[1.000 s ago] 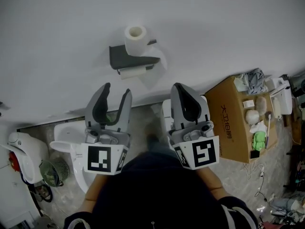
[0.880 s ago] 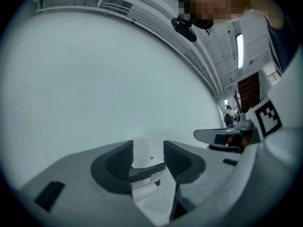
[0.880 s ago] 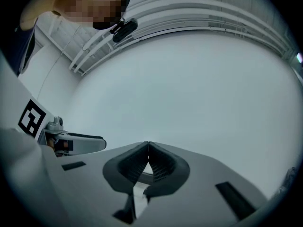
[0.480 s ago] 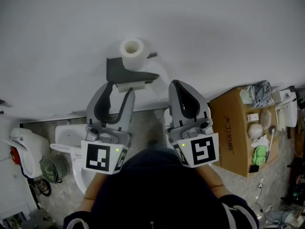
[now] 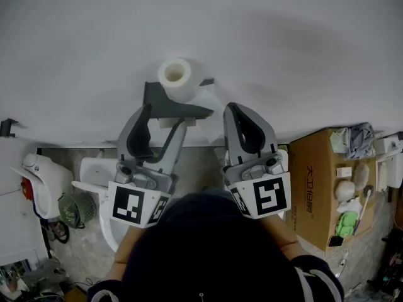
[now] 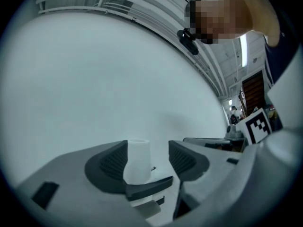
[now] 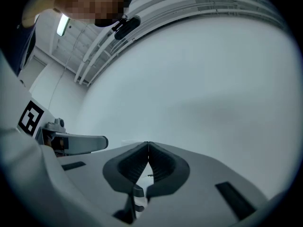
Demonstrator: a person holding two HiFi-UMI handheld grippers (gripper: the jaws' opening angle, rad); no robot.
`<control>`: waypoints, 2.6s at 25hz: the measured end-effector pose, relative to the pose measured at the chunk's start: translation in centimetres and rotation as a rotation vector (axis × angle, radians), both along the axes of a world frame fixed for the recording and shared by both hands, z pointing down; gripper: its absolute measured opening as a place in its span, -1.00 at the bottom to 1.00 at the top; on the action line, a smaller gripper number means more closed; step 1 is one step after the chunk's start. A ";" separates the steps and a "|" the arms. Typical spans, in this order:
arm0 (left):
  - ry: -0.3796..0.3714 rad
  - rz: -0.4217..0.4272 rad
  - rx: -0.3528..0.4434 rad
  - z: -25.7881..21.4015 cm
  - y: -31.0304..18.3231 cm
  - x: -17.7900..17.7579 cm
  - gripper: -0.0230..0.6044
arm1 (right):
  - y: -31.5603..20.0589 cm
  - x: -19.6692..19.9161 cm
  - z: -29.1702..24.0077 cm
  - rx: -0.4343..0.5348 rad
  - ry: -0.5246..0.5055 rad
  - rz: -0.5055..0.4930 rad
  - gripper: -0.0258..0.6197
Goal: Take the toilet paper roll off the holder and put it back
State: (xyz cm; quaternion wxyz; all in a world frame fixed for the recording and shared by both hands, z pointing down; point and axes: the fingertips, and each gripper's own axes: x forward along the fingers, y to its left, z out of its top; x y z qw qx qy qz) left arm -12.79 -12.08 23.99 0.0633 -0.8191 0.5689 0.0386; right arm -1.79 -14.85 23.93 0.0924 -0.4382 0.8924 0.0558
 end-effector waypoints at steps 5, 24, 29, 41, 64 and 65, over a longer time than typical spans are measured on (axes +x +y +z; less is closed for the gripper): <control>-0.036 -0.029 -0.026 0.8 -1.0 0.2 -0.04 | -1.1 -0.3 0.2 0.011 -0.010 -0.045 -0.87; -0.079 -0.048 -0.097 2.3 -4.9 -0.6 0.03 | -3.2 -0.1 1.7 -0.020 -0.018 -0.082 -0.87; -0.088 -0.054 -0.114 2.5 -5.8 -0.1 0.05 | -3.7 0.3 1.8 -0.023 -0.033 -0.082 -0.87; -0.039 -0.055 -0.183 2.2 -7.1 0.1 0.12 | -3.9 0.7 1.8 -0.034 -0.033 -0.086 -0.87; -0.125 -0.102 -0.264 3.0 -9.6 0.0 0.12 | -4.4 0.8 2.1 -0.042 -0.029 -0.063 -0.87; -0.128 -0.103 -0.266 3.0 -9.7 0.0 0.11 | -4.4 0.7 2.1 -0.042 -0.029 -0.063 -0.87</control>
